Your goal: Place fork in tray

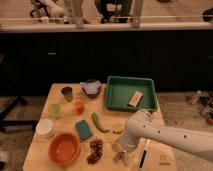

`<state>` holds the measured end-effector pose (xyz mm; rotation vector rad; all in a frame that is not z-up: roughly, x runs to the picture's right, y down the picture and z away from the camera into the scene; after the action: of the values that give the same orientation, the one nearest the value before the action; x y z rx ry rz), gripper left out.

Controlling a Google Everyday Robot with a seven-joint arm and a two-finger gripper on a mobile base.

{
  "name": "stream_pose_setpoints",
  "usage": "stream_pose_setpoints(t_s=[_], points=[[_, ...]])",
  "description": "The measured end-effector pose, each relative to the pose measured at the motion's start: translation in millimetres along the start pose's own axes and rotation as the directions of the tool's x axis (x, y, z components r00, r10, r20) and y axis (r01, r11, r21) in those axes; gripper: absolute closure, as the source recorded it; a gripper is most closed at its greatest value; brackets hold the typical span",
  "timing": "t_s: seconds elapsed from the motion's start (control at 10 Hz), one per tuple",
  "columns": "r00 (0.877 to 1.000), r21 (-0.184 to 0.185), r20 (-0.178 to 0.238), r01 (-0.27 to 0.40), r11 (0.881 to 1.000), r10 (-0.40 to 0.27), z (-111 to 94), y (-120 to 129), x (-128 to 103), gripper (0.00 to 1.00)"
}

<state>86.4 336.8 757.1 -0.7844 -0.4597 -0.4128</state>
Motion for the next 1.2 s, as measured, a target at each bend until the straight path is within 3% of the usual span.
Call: stream_pose_setpoints(t_s=[0.3, 0.7, 0.9, 1.1, 1.2], points=[[1.0, -0.02, 0.013, -0.008, 1.0, 0.008, 5.8, 1.6, 5.7, 0.2], [1.0, -0.02, 0.012, -0.006, 1.0, 0.007, 4.2, -0.1, 6.3, 0.2], [1.0, -0.024, 0.014, -0.01, 1.0, 0.01, 6.1, 1.4, 8.1, 0.32], [1.0, -0.022, 0.014, -0.008, 1.0, 0.008, 2.5, -0.3, 7.5, 0.54], [1.0, -0.023, 0.014, -0.006, 1.0, 0.007, 2.4, -0.6, 7.2, 0.6]])
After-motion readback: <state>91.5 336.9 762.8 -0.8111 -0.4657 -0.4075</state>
